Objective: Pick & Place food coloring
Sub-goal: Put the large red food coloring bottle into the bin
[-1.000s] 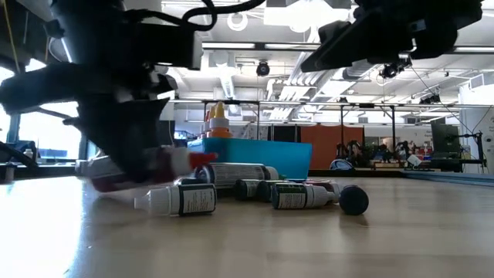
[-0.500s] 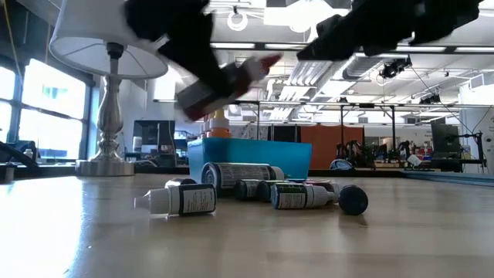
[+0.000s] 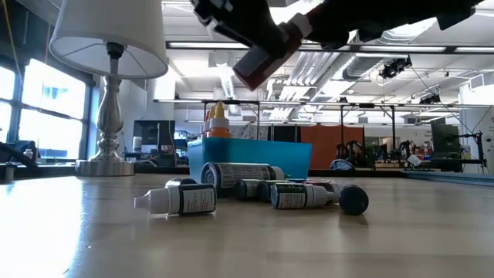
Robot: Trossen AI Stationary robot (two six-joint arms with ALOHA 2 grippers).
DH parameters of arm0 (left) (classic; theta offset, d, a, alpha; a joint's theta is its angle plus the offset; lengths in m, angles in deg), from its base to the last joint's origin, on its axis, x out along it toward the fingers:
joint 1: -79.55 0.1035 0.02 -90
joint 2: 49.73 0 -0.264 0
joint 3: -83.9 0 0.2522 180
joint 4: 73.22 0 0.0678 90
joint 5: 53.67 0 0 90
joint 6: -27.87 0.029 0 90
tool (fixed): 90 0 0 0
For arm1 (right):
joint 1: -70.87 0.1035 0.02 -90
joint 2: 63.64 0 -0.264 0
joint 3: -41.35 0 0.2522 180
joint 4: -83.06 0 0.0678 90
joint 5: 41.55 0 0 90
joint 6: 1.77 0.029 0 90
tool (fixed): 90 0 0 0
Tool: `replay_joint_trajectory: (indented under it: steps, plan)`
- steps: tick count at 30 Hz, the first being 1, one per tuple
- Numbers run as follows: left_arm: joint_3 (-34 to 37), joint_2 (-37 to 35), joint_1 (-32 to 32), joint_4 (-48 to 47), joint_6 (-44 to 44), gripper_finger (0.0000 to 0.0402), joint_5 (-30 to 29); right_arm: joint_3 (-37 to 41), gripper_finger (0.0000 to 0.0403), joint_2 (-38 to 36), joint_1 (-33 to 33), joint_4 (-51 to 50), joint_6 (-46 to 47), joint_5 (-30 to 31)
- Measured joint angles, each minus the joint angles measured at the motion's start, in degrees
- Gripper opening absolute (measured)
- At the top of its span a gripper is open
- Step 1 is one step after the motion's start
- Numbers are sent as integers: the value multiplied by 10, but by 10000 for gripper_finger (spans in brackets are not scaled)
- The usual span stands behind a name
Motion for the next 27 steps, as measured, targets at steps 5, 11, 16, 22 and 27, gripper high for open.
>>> replay_joint_trajectory:
  steps: [5,11,16,22,27]
  plan:
    - [0,0,27,32,2,127,52,0,193,0,-1,4,-10,10]
    - [0,0,37,38,2,127,61,-1,192,0,-1,-10,-14,32]
    - [0,0,38,36,2,127,60,-2,192,0,-1,-36,-22,65]
    - [0,0,37,37,2,127,67,-2,192,0,-1,-44,-21,57]
    - [0,0,37,37,1,127,70,-1,182,0,-1,-46,-25,56]
